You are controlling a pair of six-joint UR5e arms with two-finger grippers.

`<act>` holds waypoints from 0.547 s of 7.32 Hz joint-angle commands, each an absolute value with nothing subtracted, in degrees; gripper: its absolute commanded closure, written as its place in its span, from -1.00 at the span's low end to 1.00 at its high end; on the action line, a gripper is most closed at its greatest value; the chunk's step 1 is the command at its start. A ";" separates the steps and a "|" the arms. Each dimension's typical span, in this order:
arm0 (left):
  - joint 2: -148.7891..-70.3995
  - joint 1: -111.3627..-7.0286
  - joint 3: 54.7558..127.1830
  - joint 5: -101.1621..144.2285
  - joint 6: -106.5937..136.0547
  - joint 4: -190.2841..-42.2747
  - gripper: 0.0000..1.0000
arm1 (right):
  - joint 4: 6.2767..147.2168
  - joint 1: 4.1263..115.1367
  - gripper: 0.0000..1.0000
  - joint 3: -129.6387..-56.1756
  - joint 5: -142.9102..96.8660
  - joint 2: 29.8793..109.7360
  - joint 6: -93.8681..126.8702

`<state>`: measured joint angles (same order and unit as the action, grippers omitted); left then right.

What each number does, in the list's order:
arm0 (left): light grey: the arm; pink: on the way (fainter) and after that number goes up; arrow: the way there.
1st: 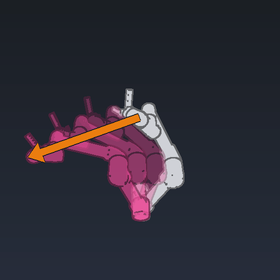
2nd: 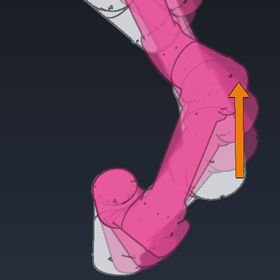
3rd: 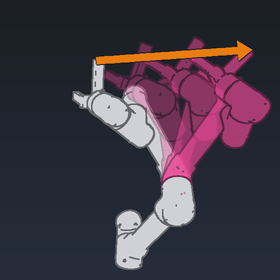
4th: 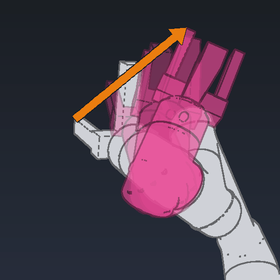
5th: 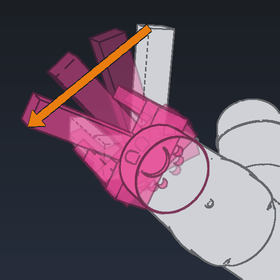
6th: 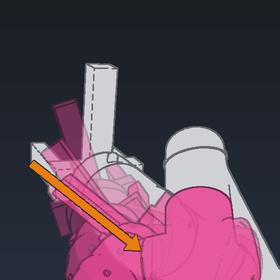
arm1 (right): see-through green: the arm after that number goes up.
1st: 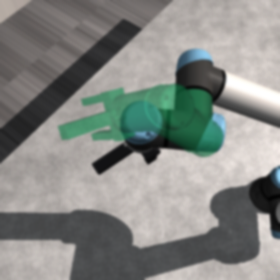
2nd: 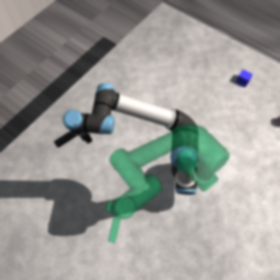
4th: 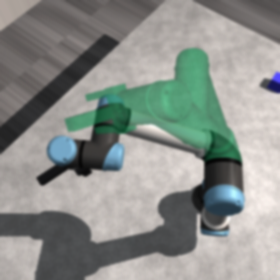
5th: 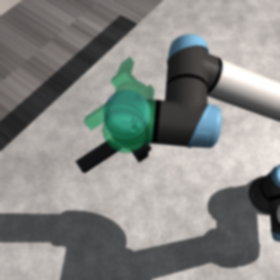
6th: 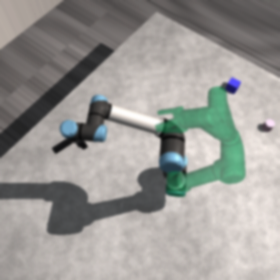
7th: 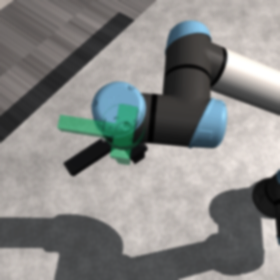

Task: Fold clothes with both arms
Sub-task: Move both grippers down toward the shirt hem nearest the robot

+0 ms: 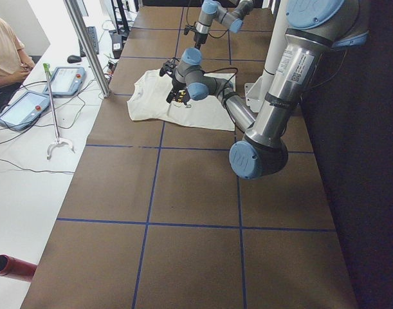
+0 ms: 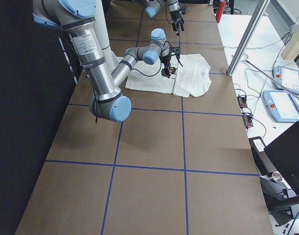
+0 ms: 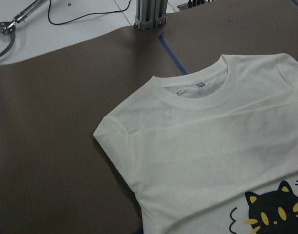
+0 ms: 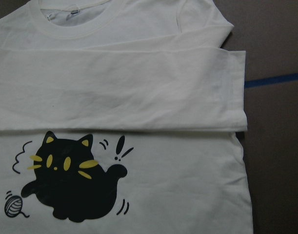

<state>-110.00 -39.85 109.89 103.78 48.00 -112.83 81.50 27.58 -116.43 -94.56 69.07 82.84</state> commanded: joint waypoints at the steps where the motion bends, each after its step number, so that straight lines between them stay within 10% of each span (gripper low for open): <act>1: -102.85 -29.67 115.48 95.92 59.10 -112.94 -1.00 | 81.56 16.21 -0.94 -125.65 -86.50 77.48 97.83; 3: -98.99 -22.18 116.28 90.56 66.94 -112.85 -0.98 | 81.48 10.30 -0.93 -129.27 -80.35 82.42 102.47; 4: -95.83 -20.93 117.93 90.61 67.23 -112.85 -0.65 | 81.47 10.11 -0.93 -129.63 -80.25 82.70 103.00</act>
<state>-99.37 -23.74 116.41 92.01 65.25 -112.88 81.51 11.55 -128.40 -81.55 81.36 101.49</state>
